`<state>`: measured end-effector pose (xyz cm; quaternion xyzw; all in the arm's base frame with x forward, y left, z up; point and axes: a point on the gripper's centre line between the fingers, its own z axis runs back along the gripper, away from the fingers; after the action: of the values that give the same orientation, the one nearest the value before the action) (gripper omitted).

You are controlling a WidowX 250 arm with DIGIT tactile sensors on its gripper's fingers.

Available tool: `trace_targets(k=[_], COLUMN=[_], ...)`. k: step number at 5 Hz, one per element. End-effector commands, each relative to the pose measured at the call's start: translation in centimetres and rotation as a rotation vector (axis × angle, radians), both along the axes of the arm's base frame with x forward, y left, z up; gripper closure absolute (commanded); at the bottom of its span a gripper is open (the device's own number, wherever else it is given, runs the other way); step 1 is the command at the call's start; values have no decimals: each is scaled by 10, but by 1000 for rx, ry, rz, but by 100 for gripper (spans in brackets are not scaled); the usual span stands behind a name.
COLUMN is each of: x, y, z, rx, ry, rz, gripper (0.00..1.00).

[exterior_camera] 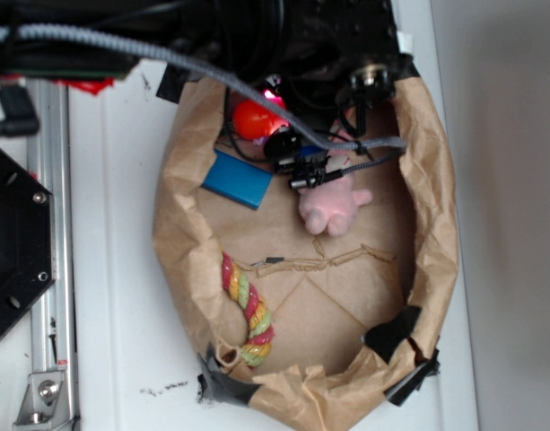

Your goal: Grab the carrot.

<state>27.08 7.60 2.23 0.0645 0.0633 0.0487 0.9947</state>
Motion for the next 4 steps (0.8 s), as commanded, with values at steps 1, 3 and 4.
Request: trace_targets(k=[1,3,4], x=[0,3,3], y=[-14,-38,-47], z=[6,84,134], rx=[-60,-38,-58], ry=[-33,-117,-171], rz=[104,62,34], gripper=[100,100,100])
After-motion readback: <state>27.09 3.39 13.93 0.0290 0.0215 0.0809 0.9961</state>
